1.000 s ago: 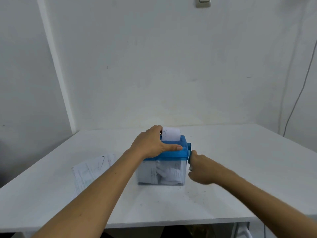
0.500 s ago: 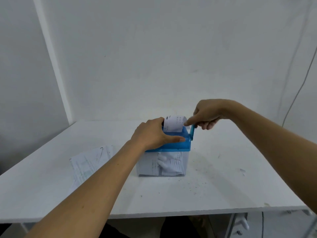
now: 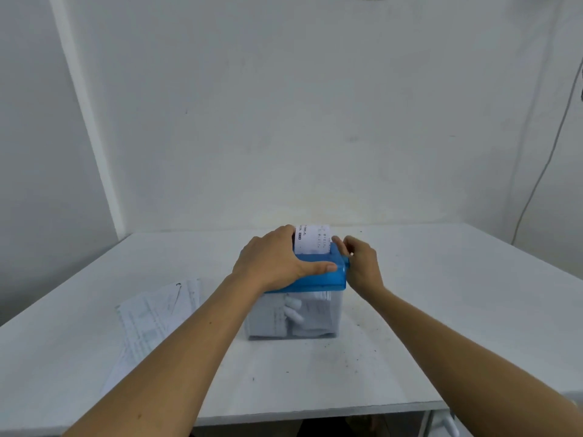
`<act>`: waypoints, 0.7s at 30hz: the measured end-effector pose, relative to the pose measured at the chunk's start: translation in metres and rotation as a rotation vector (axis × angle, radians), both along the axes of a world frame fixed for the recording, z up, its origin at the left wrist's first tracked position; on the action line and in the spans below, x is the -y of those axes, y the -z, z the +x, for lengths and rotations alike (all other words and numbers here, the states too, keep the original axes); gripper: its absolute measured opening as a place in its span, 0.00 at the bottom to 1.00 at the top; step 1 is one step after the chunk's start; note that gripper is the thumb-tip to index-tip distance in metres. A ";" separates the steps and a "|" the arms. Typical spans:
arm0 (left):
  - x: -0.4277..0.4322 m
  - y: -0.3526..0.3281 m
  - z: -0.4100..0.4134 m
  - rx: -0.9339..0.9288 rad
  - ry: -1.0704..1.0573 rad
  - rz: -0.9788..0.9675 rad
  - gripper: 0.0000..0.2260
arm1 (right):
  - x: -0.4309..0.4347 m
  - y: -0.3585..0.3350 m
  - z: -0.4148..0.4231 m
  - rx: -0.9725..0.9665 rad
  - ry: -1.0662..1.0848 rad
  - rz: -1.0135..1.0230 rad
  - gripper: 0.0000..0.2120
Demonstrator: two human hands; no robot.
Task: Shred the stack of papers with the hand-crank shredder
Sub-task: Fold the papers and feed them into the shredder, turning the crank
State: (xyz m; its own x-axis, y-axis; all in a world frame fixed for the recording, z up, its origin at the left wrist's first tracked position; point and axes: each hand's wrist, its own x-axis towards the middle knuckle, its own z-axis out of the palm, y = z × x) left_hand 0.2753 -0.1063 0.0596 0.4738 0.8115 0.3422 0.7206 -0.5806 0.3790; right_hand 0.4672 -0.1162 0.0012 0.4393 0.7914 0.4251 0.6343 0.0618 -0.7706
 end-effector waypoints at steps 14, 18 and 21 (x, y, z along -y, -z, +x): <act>0.001 -0.001 0.000 -0.014 -0.035 -0.027 0.38 | 0.092 -0.021 0.002 0.181 -0.281 -0.454 0.15; 0.001 0.000 0.001 -0.034 -0.034 -0.029 0.41 | 0.101 -0.030 0.002 0.191 -0.336 -0.538 0.15; 0.005 -0.003 0.000 -0.030 -0.028 -0.043 0.36 | 0.106 -0.039 0.002 0.374 -0.312 -0.511 0.15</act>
